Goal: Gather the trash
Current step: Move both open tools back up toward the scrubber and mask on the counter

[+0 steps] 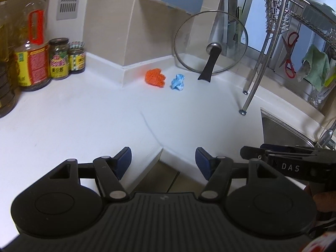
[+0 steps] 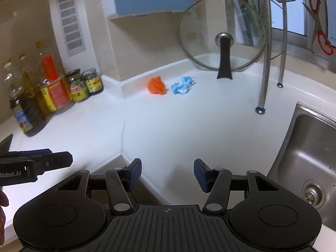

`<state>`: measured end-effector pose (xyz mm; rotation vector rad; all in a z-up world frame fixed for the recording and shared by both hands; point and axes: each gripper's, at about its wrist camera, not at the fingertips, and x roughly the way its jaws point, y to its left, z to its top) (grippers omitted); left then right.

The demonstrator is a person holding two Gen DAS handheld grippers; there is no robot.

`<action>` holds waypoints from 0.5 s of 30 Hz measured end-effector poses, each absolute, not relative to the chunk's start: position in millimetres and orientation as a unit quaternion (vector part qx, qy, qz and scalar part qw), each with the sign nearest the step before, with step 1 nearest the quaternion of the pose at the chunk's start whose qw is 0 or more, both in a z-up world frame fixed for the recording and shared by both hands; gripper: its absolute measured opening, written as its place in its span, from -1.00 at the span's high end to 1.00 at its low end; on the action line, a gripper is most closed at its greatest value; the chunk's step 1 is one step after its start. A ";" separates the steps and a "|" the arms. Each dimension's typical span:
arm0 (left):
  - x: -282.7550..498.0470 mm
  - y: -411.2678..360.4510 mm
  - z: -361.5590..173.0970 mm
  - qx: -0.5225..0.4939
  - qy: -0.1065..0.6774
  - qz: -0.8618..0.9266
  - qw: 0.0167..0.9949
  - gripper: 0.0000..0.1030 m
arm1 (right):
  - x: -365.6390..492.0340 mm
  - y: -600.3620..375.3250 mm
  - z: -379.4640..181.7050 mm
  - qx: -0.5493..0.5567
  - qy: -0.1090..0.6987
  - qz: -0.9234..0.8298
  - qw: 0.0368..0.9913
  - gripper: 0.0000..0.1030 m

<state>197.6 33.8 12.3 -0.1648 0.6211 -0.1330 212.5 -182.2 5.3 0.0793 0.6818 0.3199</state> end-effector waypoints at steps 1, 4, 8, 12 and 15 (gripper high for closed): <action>202.1 31.8 13.5 -0.080 0.303 -0.066 0.947 -0.26 | 217.2 -184.1 4.2 0.039 0.333 0.156 0.929 -0.08; 221.2 26.2 15.2 -0.080 0.299 -0.062 0.949 -0.28 | 237.8 -189.0 0.9 0.042 0.333 0.157 0.929 -0.09; 258.9 19.0 13.7 -0.079 0.301 -0.042 0.949 -0.28 | 279.1 -200.1 -6.1 0.053 0.332 0.162 0.928 -0.09; 303.7 13.8 16.9 -0.088 0.301 -0.027 0.949 -0.28 | 335.7 -212.3 -10.3 0.072 0.332 0.173 0.924 -0.09; 339.6 8.7 18.2 -0.083 0.300 -0.013 0.950 -0.28 | 380.9 -217.8 -13.6 0.078 0.330 0.182 0.923 -0.09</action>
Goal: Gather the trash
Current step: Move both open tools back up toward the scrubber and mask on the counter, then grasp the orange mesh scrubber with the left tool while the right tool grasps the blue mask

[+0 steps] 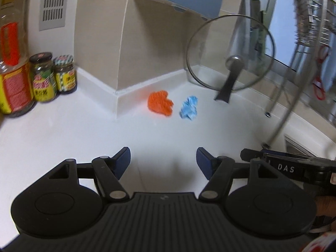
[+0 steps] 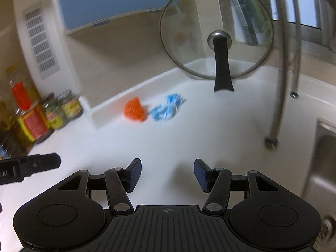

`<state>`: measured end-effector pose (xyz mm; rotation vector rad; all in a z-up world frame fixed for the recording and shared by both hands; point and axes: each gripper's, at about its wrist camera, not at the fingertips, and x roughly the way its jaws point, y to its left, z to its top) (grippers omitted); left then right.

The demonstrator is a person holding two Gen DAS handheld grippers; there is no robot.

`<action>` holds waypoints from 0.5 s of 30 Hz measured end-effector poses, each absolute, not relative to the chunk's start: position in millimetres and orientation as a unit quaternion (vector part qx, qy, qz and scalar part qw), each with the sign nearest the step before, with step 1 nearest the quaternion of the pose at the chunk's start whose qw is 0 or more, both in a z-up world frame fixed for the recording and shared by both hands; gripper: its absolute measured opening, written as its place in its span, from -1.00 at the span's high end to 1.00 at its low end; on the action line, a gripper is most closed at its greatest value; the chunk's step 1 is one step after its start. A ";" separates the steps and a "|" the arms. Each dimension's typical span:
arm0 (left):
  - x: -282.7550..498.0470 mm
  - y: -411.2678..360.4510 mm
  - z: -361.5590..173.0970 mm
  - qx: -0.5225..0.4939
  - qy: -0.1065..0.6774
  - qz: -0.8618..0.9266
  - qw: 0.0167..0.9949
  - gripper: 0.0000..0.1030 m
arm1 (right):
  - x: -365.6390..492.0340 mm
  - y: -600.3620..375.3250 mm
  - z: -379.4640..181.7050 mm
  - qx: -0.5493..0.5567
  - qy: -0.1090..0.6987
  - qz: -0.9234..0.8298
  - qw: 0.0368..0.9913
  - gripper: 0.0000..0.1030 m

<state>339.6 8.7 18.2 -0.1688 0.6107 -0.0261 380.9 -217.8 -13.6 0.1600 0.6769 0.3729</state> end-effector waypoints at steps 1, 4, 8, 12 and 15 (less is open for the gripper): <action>351.6 8.0 18.2 -0.085 0.301 -0.008 0.950 -0.28 | 395.8 -218.6 -15.1 0.079 0.332 0.183 0.922 -0.09; 386.2 5.0 15.8 -0.090 0.307 0.002 0.947 -0.28 | 434.6 -220.7 -17.0 0.087 0.329 0.192 0.921 -0.09; 426.1 2.6 9.0 -0.093 0.312 0.017 0.945 -0.28 | 479.9 -215.8 -28.5 0.087 0.339 0.200 0.915 -0.09; 455.6 0.9 2.0 -0.097 0.319 0.023 0.942 -0.28 | 507.4 -211.6 -36.7 0.091 0.341 0.204 0.913 -0.09; 471.8 -2.4 -2.7 -0.095 0.324 0.028 0.941 -0.28 | 522.1 -210.5 -43.1 0.101 0.344 0.201 0.912 -0.09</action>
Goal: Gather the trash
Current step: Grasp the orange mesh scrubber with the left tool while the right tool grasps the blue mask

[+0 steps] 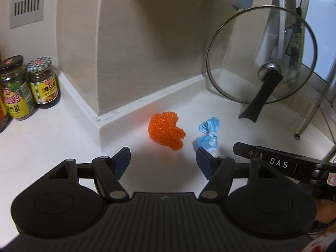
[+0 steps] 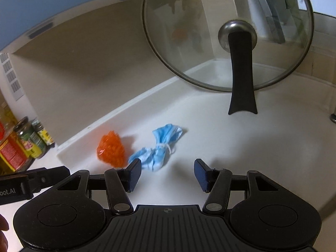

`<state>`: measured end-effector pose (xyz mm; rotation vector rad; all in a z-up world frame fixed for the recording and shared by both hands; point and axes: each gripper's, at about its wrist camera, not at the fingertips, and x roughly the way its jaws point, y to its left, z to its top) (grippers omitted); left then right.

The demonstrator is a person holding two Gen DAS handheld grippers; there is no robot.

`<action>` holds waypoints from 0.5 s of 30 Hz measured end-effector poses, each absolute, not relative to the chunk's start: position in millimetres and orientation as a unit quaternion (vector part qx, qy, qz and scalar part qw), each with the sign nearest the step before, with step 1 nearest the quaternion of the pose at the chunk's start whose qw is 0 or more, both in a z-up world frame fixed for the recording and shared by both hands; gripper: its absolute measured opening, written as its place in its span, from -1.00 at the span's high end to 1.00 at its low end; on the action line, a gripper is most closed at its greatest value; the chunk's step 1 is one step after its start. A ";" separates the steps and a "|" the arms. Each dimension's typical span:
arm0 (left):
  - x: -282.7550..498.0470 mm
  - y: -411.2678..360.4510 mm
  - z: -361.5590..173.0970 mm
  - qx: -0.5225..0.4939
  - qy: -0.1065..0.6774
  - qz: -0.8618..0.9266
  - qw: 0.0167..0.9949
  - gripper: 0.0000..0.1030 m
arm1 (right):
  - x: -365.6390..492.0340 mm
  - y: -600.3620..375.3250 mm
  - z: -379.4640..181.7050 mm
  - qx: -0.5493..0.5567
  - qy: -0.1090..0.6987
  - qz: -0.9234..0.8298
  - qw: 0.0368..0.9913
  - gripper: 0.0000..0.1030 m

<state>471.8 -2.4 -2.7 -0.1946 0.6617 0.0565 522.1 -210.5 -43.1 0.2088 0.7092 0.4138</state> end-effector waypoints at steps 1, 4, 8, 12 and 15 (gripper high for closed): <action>476.5 -2.6 -4.1 -0.096 0.326 0.029 0.940 -0.28 | 526.4 -210.0 -45.4 0.104 0.345 0.201 0.911 -0.09; 488.0 -4.2 -7.8 -0.097 0.328 0.028 0.939 -0.28 | 535.7 -207.2 -50.8 0.103 0.349 0.203 0.909 -0.09; 499.7 -5.3 -12.9 -0.098 0.330 0.031 0.938 -0.28 | 544.2 -205.1 -54.3 0.101 0.348 0.212 0.908 -0.09; 509.8 -5.9 -17.3 -0.104 0.329 0.032 0.938 -0.28 | 552.2 -202.6 -55.3 0.100 0.345 0.220 0.907 -0.08; 517.1 -5.6 -20.6 -0.107 0.327 0.035 0.938 -0.27 | 560.4 -197.4 -57.2 0.094 0.344 0.227 0.906 -0.08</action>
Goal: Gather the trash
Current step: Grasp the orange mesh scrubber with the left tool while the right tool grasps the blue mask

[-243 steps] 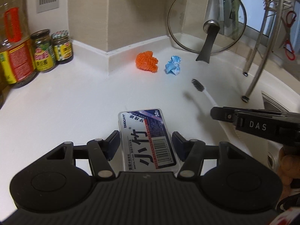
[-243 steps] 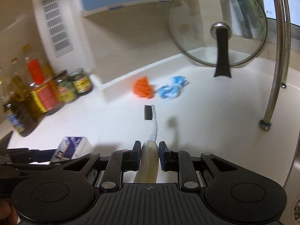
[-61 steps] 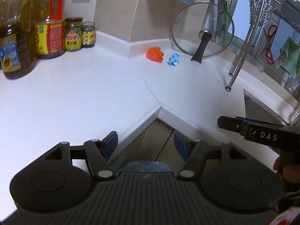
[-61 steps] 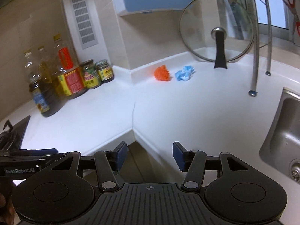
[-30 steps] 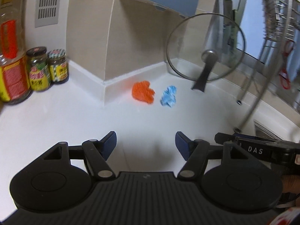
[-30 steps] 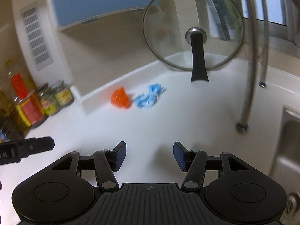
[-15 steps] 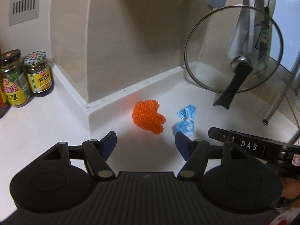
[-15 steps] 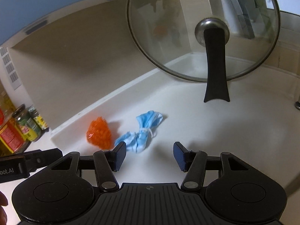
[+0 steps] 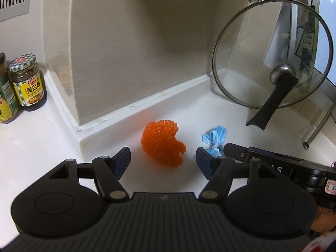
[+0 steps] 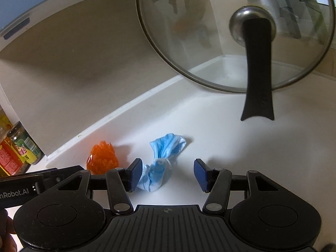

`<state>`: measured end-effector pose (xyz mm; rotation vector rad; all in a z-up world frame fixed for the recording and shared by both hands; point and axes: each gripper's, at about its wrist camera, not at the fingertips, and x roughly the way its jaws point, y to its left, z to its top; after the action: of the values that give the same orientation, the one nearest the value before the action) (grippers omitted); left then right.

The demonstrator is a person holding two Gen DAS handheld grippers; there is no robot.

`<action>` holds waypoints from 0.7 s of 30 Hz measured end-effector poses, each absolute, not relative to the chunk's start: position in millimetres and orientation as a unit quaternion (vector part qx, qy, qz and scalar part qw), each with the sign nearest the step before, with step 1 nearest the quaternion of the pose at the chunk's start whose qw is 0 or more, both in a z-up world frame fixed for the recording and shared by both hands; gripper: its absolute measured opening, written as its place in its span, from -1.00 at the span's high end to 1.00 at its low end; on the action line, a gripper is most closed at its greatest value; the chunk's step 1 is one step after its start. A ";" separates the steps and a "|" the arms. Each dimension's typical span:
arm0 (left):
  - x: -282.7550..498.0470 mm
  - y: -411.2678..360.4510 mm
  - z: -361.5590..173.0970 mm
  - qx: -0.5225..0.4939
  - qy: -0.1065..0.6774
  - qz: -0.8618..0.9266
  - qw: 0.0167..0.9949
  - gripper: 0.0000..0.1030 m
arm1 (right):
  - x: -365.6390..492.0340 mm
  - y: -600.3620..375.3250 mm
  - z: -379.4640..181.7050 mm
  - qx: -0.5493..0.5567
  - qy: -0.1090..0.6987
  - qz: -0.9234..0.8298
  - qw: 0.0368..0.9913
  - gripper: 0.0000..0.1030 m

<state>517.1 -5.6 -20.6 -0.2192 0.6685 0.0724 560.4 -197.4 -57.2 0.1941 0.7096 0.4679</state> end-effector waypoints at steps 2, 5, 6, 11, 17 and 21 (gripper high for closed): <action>522.1 -5.1 -23.6 -0.113 0.325 0.039 0.938 -0.27 | 567.3 -192.3 -58.9 0.088 0.344 0.233 0.905 -0.07; 526.3 -3.2 -26.7 -0.121 0.323 0.046 0.937 -0.26 | 579.3 -182.7 -63.7 0.075 0.350 0.242 0.902 0.10; 526.8 -2.5 -27.4 -0.123 0.323 0.048 0.937 -0.26 | 582.7 -180.0 -65.7 0.072 0.353 0.245 0.900 0.15; 532.3 -1.8 -31.2 -0.119 0.326 0.052 0.937 -0.23 | 593.0 -171.6 -73.8 0.051 0.365 0.247 0.896 0.59; 545.8 -10.4 -36.5 -0.102 0.329 0.042 0.938 -0.22 | 581.8 -188.5 -67.7 0.060 0.335 0.241 0.909 0.71; 558.4 -21.5 -41.1 -0.068 0.329 0.045 0.941 -0.13 | 574.5 -203.2 -65.3 0.070 0.334 0.233 0.911 0.71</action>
<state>558.4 -21.5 -41.1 -0.1386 0.6720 0.0916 574.5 -203.2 -65.3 0.1439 0.6882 0.4808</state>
